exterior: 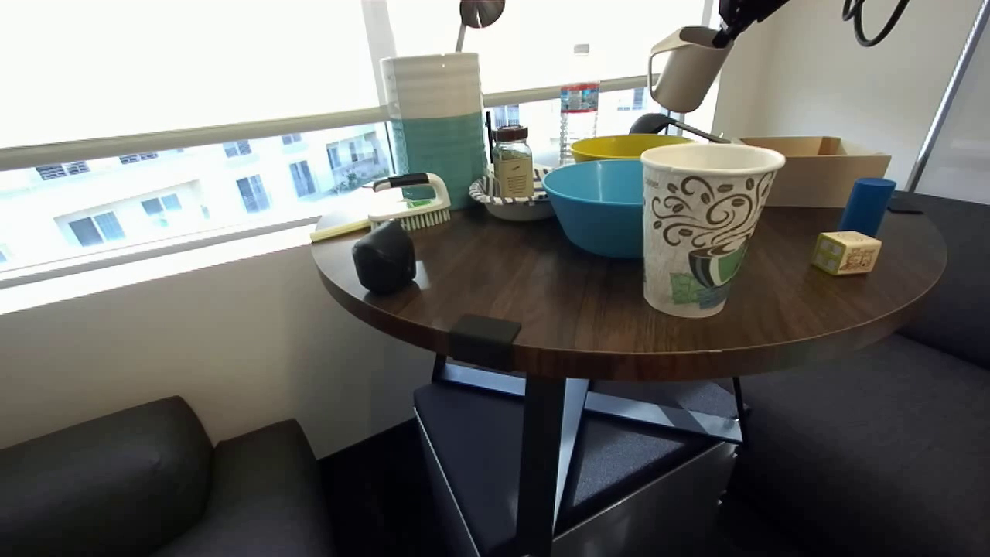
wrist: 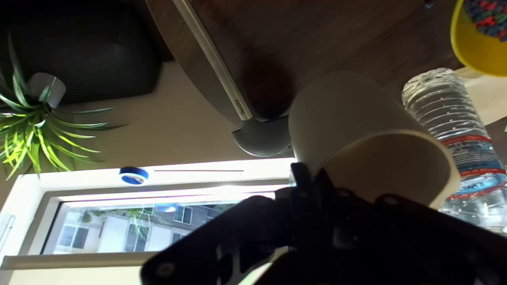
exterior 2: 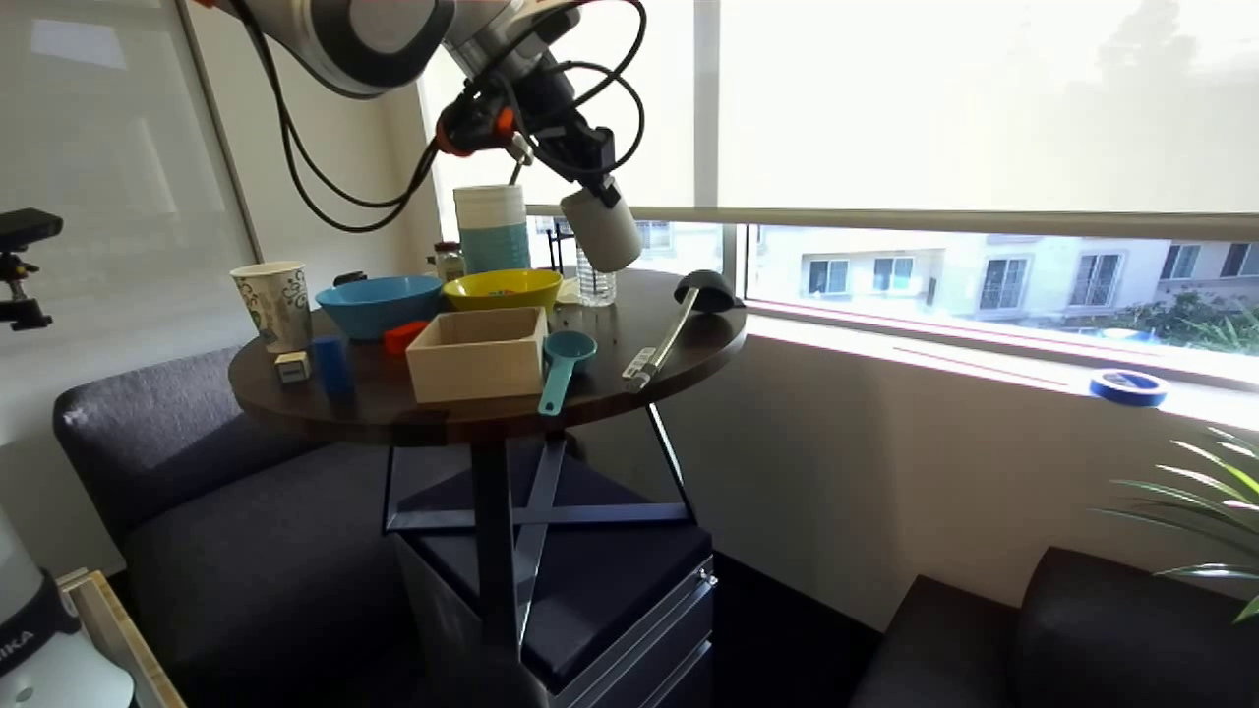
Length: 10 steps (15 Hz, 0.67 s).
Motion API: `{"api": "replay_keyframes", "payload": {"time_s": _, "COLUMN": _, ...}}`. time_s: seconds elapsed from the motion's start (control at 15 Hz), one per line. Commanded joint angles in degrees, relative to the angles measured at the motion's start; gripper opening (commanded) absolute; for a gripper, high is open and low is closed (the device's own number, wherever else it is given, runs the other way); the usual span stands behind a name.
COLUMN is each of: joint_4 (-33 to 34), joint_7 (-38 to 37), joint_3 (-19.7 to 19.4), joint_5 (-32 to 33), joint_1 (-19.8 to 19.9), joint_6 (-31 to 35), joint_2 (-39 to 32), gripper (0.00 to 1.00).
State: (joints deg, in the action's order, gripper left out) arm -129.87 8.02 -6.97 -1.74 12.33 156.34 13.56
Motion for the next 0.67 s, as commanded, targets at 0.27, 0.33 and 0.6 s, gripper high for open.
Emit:
{"api": "replay_keyframes", "payload": {"time_s": 0.27, "joint_4": 2.84, "joint_7": -2.18, "joint_3": -2.43, "joint_5": 0.32, "joint_1": -0.85, "joint_6": -3.22, "joint_2": -5.08, "gripper": 0.01}}
{"api": "replay_keyframes", "payload": {"time_s": 0.33, "joint_4": 3.46, "joint_7": -2.52, "joint_3": -2.56, "joint_5": 0.36, "joint_1": -0.80, "joint_6": -4.11, "joint_2": -5.93, "gripper": 0.01}}
{"api": "replay_keyframes", "payload": {"time_s": 0.6, "joint_4": 6.67, "joint_7": -5.12, "joint_3": -2.80, "joint_5": 0.16, "joint_1": -0.65, "joint_6": -9.21, "joint_2": -9.10, "gripper": 0.01}}
